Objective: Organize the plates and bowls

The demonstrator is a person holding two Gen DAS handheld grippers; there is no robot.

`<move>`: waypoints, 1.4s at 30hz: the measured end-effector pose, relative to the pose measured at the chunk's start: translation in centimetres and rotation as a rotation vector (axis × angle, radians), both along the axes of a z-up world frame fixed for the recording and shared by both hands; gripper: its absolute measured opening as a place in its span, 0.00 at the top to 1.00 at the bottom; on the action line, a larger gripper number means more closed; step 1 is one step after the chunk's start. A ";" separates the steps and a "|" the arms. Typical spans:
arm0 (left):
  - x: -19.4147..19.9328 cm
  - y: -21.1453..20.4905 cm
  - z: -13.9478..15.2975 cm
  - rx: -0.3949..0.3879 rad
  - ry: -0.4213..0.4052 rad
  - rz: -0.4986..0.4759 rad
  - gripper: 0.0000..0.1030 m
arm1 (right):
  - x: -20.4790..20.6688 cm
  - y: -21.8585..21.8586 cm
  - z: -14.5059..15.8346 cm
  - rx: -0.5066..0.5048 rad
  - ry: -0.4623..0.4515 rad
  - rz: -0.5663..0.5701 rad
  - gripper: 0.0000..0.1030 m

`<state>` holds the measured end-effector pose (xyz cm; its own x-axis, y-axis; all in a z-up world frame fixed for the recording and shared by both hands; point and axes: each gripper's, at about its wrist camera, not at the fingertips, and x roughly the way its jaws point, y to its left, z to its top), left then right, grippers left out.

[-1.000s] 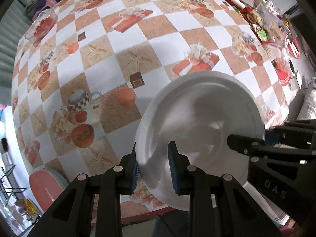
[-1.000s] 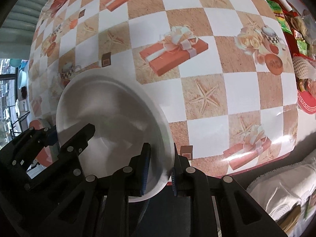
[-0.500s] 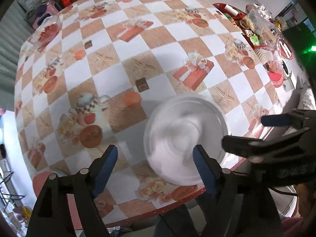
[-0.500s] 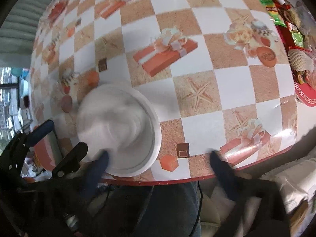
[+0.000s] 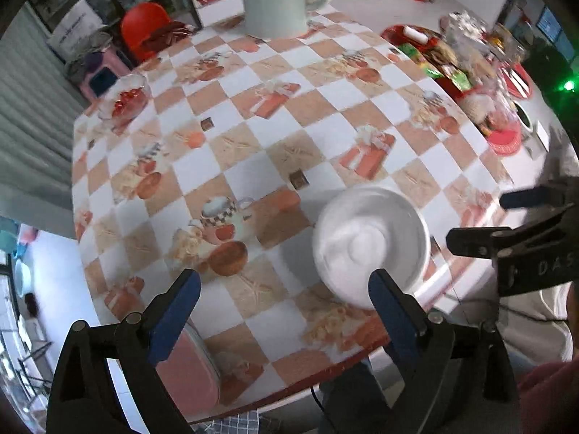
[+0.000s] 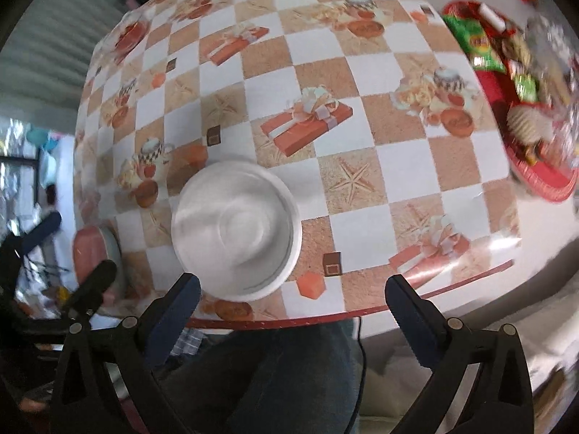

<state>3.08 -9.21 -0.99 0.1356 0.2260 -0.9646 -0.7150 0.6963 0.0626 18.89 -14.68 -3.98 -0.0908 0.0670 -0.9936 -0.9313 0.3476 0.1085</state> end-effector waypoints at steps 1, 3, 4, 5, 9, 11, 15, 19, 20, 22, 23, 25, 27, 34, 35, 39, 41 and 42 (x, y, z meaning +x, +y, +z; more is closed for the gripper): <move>0.0 0.0 -0.1 -0.029 0.002 -0.008 0.07 | -0.3 -0.1 0.2 0.001 -0.006 0.014 0.00; -0.1 -0.3 -0.1 -0.077 -0.007 -0.008 0.07 | -0.9 -0.3 0.4 0.003 0.002 0.024 0.00; -0.1 -0.5 -0.1 -0.086 -0.011 -0.006 0.07 | -1.1 -0.3 0.3 0.000 0.006 0.024 0.00; 0.0 -0.8 -0.2 -0.087 0.000 -0.012 0.07 | -1.3 -0.3 0.3 -0.006 0.001 0.025 0.00; 0.4 -1.5 -0.2 -0.068 0.031 -0.037 0.07 | -1.2 -0.3 -0.1 -0.033 -0.004 0.014 0.00; 0.2 -1.5 0.1 -0.057 0.026 -0.035 0.07 | -1.3 -0.3 -0.1 -0.041 0.001 0.009 0.00; -0.3 -0.9 0.3 -0.058 0.019 0.001 0.07 | -1.5 -0.3 -0.1 -0.048 0.001 0.016 0.00; -0.7 -0.5 0.0 -0.083 0.011 0.027 0.07 | -1.4 -0.3 -0.2 -0.055 0.005 0.015 0.00; -0.7 -0.5 0.0 -0.085 0.009 0.027 0.07 | -1.4 -0.4 -0.3 -0.059 0.006 0.012 0.00; -0.7 -0.5 0.1 -0.083 0.008 0.024 0.07 | -1.3 -0.5 -0.4 -0.064 0.006 0.009 0.00; -0.6 -0.5 0.1 -0.084 0.007 0.024 0.07 | -1.2 -0.5 -0.4 -0.067 0.007 0.008 0.00; -0.6 -0.5 0.1 -0.086 0.008 0.026 0.07 | -1.1 -0.5 -0.5 -0.070 0.008 0.005 0.00; -0.7 -0.5 0.2 -0.084 0.006 0.024 0.07 | -1.0 -0.6 -0.6 -0.075 0.007 0.007 0.00; 0.0 -0.6 0.1 -0.103 -0.006 0.031 0.07 | -1.1 -1.0 -0.9 -0.099 0.001 0.024 0.00; 0.1 -0.6 0.0 -0.106 -0.007 0.032 0.07 | -1.0 -1.0 -1.0 -0.103 0.004 0.021 0.00; 0.2 -0.5 0.0 -0.112 -0.005 0.032 0.07 | -0.8 -1.1 -1.2 -0.110 0.017 0.011 0.00; 0.2 -0.6 -0.3 -0.119 0.002 0.033 0.07 | -0.7 -1.1 -1.4 -0.113 0.028 0.003 0.00; 0.1 -0.6 -0.4 -0.124 0.004 0.034 0.07 | -0.6 -1.1 -1.6 -0.114 0.034 -0.002 0.00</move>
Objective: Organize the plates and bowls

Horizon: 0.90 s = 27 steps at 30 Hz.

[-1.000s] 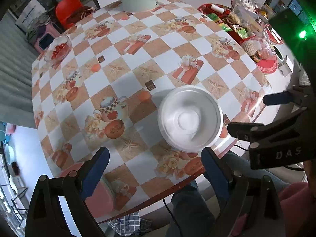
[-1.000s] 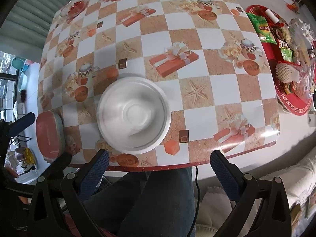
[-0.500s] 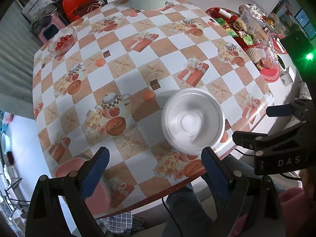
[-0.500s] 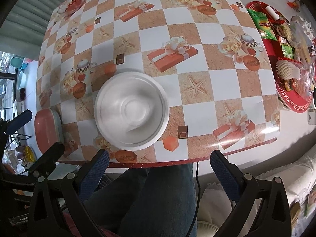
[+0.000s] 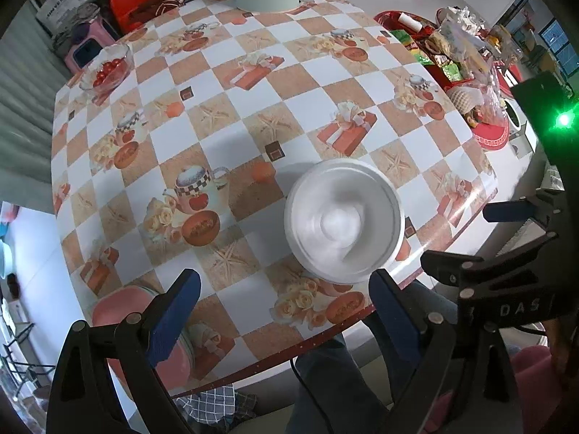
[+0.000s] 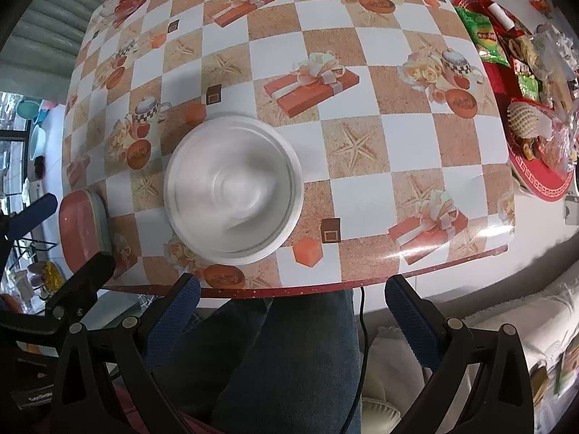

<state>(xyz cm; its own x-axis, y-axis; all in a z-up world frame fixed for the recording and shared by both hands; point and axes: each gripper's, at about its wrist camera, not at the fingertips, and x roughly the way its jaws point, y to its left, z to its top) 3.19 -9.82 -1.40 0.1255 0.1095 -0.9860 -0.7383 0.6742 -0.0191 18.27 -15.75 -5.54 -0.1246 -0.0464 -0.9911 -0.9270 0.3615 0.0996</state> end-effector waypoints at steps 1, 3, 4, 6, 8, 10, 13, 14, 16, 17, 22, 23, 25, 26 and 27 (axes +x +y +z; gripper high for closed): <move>0.0 0.0 -0.2 -0.006 0.004 0.001 0.07 | 0.1 0.0 -0.1 -0.001 0.004 -0.005 0.00; -0.2 0.1 -0.5 -0.015 0.011 0.008 0.07 | 0.5 -0.1 -0.4 -0.001 0.011 -0.023 0.00; -0.3 0.2 -0.8 -0.019 0.015 0.014 0.07 | 0.6 -0.1 -0.6 -0.001 0.013 -0.032 0.00; -0.4 0.6 -1.2 -0.023 0.018 0.030 0.07 | 1.2 -0.2 -1.0 -0.006 0.012 -0.056 0.00; -0.6 1.1 -1.8 -0.035 0.022 0.055 0.07 | 1.7 -0.3 -1.5 -0.015 0.007 -0.074 0.00; -0.8 1.7 -2.7 -0.064 0.025 0.084 0.07 | 2.2 -0.3 -2.1 -0.027 0.000 -0.089 0.00; -0.6 2.2 -4.2 -0.089 0.047 0.104 0.07 | 2.8 -0.2 -3.2 -0.041 -0.007 -0.098 0.00; -0.4 2.3 -4.7 -0.091 0.058 0.104 0.07 | 3.0 0.0 -3.7 -0.049 -0.012 -0.101 0.00; -0.1 2.4 -5.6 -0.088 0.076 0.108 0.07 | 3.2 0.3 -4.5 -0.062 -0.015 -0.107 0.00; 0.2 2.6 -6.3 -0.090 0.089 0.112 0.07 | 3.3 0.5 -4.9 -0.067 -0.012 -0.109 0.00; 1.1 3.1 -8.7 -0.107 0.118 0.134 0.07 | 3.7 1.9 -6.6 -0.073 -0.004 -0.118 0.00; 1.3 3.2 -9.2 -0.106 0.124 0.135 0.07 | 3.8 2.2 -7.0 -0.080 -0.004 -0.121 0.00; 1.4 3.3 -10.0 -0.111 0.139 0.143 0.07 | 4.0 2.7 -7.7 -0.090 0.003 -0.126 0.00; 1.4 3.3 -10.5 -0.120 0.145 0.152 0.07 | 4.1 3.0 -8.2 -0.099 0.008 -0.128 0.00; 1.4 3.4 -10.8 -0.123 0.148 0.157 0.07 | 4.1 3.2 -8.5 -0.105 0.009 -0.129 0.00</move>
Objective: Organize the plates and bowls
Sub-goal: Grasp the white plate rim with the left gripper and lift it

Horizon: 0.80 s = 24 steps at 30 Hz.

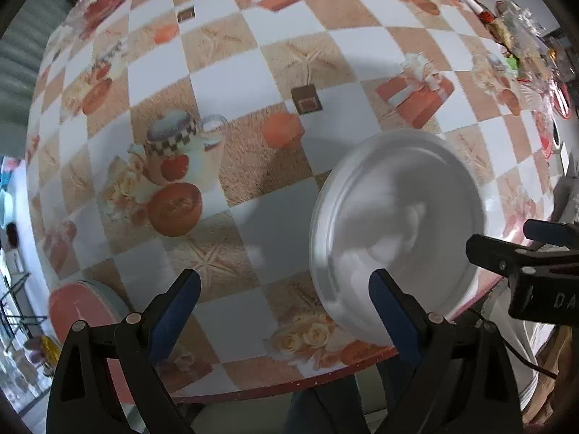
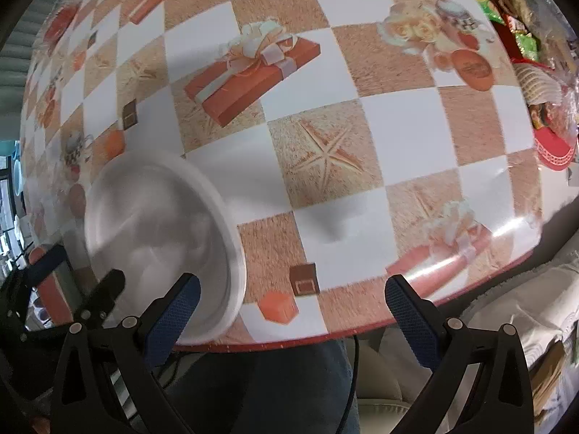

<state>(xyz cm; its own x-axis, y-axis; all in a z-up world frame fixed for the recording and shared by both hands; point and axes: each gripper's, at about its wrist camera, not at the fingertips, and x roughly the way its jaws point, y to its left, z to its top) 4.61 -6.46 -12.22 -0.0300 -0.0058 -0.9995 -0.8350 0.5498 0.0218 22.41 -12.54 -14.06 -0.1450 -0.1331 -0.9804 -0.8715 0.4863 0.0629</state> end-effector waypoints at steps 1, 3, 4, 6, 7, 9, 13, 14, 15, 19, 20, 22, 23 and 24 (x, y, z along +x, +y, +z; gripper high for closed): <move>0.0 0.0 -0.5 -0.002 0.006 0.007 0.07 | 0.0 0.1 -0.2 -0.003 0.002 0.000 0.00; 0.0 0.1 -1.0 -0.006 0.011 0.014 0.07 | 0.0 0.6 -1.0 -0.013 0.012 0.004 0.00; 0.0 0.1 -1.3 -0.006 0.016 0.016 0.07 | -0.1 0.7 -1.3 -0.018 0.014 0.007 0.00; 0.0 0.1 -2.0 -0.007 0.024 0.018 0.07 | -0.1 1.0 -2.0 -0.018 0.032 0.007 0.00; 0.0 0.1 -2.2 -0.009 0.026 0.020 0.07 | -0.1 1.1 -2.3 -0.020 0.038 0.006 0.00; 0.0 0.2 -2.8 -0.018 0.033 0.025 0.07 | -0.1 1.0 -3.2 -0.031 0.039 0.004 0.00; -0.2 0.4 -3.9 -0.030 0.037 0.036 0.07 | -0.5 1.5 -4.1 -0.050 0.036 0.022 0.00; -0.2 0.4 -4.1 -0.032 0.034 0.036 0.07 | -0.8 1.7 -4.3 -0.056 0.033 0.029 0.00; -0.1 0.2 -4.3 -0.033 0.028 0.035 0.07 | -1.1 2.0 -4.4 -0.063 0.030 0.035 0.00; 0.4 0.1 -4.9 -0.017 0.035 0.005 0.00 | -1.7 2.2 -5.1 -0.078 0.016 0.047 0.00; 0.5 -0.1 -4.9 -0.016 0.030 0.003 0.00 | -1.7 2.2 -5.2 -0.081 0.018 0.046 0.00; 0.2 -0.1 -5.2 -0.028 0.013 0.013 0.00 | -1.8 2.2 -5.2 -0.082 0.019 0.046 0.00; -0.1 0.0 -5.3 -0.035 0.005 0.020 0.00 | -1.7 2.2 -5.2 -0.083 0.019 0.045 0.00; -0.7 0.2 -5.6 -0.046 -0.005 0.031 0.00 | -1.5 2.4 -5.4 -0.082 0.020 0.044 0.00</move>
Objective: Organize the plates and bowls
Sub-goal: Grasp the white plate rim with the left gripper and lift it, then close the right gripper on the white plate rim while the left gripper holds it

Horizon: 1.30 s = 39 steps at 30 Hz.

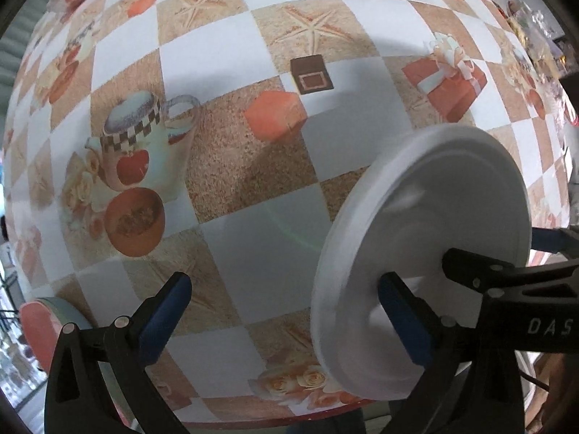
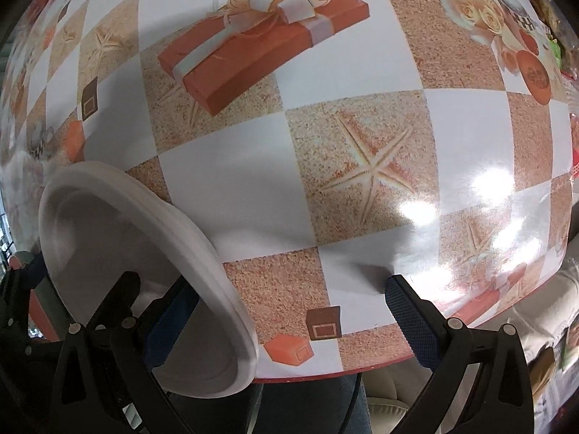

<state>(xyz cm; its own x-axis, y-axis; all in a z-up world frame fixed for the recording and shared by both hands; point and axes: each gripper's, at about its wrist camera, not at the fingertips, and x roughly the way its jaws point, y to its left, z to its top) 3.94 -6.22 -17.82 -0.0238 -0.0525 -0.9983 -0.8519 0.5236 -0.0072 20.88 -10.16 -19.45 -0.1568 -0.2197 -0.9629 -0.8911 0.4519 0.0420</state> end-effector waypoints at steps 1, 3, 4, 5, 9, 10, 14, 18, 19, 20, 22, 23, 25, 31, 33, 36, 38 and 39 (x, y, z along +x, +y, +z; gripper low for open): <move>-0.4 0.1 -0.2 -0.014 -0.010 0.015 0.00 | 0.0 0.2 0.1 0.002 0.001 -0.001 0.00; -1.0 0.0 -0.4 -0.021 -0.017 0.022 0.00 | 0.3 0.2 -0.1 0.009 -0.002 -0.002 0.00; -1.1 0.3 -0.4 -0.016 -0.018 0.020 0.00 | 0.6 -0.1 -0.1 0.014 -0.003 -0.004 0.00; -1.2 0.3 -0.4 -0.015 -0.021 0.021 0.00 | 0.6 -0.2 -0.1 0.015 -0.005 -0.002 0.00; -1.7 0.4 -0.5 -0.007 -0.028 0.023 0.00 | 0.6 -0.4 0.1 0.004 0.002 0.000 0.00; -1.8 0.4 -0.6 -0.006 -0.028 0.024 0.00 | 0.7 -0.4 0.2 0.003 0.002 -0.001 0.00; -1.3 0.6 0.2 -0.023 -0.017 0.027 0.00 | 0.8 -0.3 0.1 0.007 0.001 -0.004 0.00; -0.8 1.3 0.1 -0.039 -0.006 0.025 0.00 | 1.2 0.0 -0.1 0.002 0.005 -0.008 0.00; -0.8 1.4 0.0 -0.046 -0.002 0.032 0.00 | 1.3 0.0 -0.2 0.002 0.006 -0.011 0.00; -0.7 1.6 -0.1 -0.053 0.002 0.040 0.00 | 1.6 0.1 -0.1 0.002 0.007 -0.015 0.00; -0.6 1.8 -0.3 -0.062 0.015 0.049 0.00 | 1.8 0.0 -0.1 0.003 0.004 -0.018 0.00; -0.4 1.9 -0.3 -0.058 0.023 0.046 0.00 | 1.9 0.0 0.0 0.003 -0.001 -0.017 0.02; -0.1 1.6 -0.2 -0.039 0.028 0.026 0.02 | 1.9 -0.1 0.2 0.010 0.004 -0.012 0.06; 1.3 0.8 0.4 -0.014 0.026 -0.022 0.17 | 1.7 -0.3 1.1 0.045 0.042 -0.007 0.32; 1.6 0.5 0.5 -0.026 0.003 -0.019 0.25 | 1.5 -0.1 1.4 0.064 0.065 -0.003 0.49; 1.9 0.2 0.9 -0.051 -0.045 -0.010 0.41 | 1.0 0.1 1.6 0.090 0.123 -0.011 0.77; 2.3 -0.1 1.0 -0.056 -0.062 -0.030 0.62 | 0.7 0.2 1.8 0.085 0.112 -0.002 0.76; 2.7 -0.3 1.2 -0.067 -0.073 -0.041 0.63 | 0.7 0.2 1.8 0.078 0.101 0.001 0.76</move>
<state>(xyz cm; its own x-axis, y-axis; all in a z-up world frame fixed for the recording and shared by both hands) 6.64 -6.56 -16.66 0.0457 -0.1195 -0.9918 -0.8259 0.5540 -0.1048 21.54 -10.00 -17.69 -0.2535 -0.1450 -0.9564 -0.8812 0.4425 0.1665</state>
